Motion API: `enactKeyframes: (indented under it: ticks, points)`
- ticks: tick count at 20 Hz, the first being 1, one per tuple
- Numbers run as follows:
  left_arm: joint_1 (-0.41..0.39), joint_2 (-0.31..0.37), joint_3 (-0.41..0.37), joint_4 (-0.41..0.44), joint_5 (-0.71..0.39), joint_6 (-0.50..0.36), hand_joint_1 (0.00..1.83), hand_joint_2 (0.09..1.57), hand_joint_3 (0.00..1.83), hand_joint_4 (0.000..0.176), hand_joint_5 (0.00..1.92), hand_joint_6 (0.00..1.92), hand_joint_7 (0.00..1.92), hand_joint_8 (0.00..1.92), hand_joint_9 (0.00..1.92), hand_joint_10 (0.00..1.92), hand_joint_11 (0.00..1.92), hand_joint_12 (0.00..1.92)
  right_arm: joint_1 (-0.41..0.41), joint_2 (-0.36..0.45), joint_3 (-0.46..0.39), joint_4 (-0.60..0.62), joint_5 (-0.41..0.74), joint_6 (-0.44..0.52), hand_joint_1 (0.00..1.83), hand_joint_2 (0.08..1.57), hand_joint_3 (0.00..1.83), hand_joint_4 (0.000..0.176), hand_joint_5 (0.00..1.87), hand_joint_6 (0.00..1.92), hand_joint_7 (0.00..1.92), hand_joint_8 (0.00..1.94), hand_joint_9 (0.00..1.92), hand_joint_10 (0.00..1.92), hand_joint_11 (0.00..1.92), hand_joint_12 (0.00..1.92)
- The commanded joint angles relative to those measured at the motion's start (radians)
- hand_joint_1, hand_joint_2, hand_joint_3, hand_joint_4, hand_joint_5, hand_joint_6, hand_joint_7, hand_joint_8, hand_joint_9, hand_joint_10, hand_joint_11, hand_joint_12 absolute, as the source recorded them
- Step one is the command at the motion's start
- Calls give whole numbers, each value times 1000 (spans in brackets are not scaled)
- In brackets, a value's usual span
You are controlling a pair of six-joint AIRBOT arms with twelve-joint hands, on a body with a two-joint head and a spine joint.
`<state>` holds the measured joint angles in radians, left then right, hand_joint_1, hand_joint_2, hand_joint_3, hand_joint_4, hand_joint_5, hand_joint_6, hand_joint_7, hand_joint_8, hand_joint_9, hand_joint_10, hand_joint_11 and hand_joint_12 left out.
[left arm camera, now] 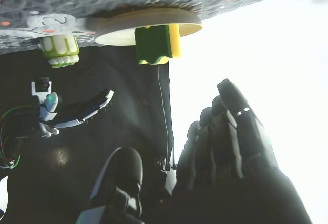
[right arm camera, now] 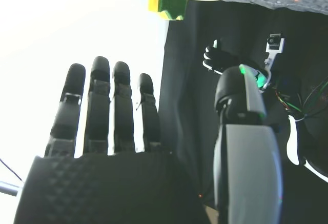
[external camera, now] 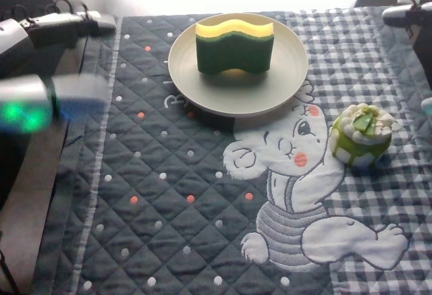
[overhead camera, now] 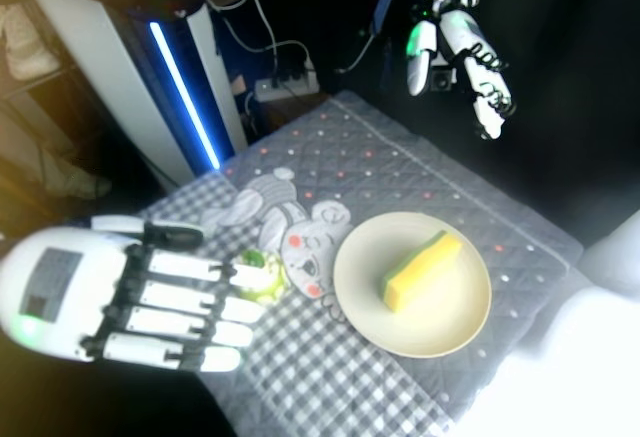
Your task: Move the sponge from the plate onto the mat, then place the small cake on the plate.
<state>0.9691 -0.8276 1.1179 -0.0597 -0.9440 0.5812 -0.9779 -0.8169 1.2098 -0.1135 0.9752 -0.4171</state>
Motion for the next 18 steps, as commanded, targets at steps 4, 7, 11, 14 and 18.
enactKeyframes:
  ticks: [4,7,11,14,18]
  points:
    - [-39,-18,20,-17,-107,-6,863,980,0,0,412,0,214,0,183,11,0,724,7,-1,4,30,109,5,826,1122,0,103,360,0,223,1,223,9,167,312]
    - [-152,-86,87,35,-14,-6,839,933,0,0,410,0,256,1,246,16,0,935,7,-3,6,30,109,5,800,1124,1,129,349,0,218,0,212,1,159,287]
    - [-386,-238,240,190,251,-6,792,878,0,18,362,0,244,2,215,0,0,692,7,-3,4,-4,110,17,807,1145,0,114,349,0,206,0,194,1,162,218]
    - [-498,-324,316,295,395,-6,819,875,0,31,383,1,322,3,261,5,14,727,7,-6,5,-18,110,17,756,1124,0,137,342,1,201,1,234,10,200,230]
    - [-560,-452,432,371,528,-6,933,866,1,14,432,0,384,0,356,5,31,896,7,-17,13,-28,110,19,750,1134,1,142,328,0,185,0,221,0,182,229]
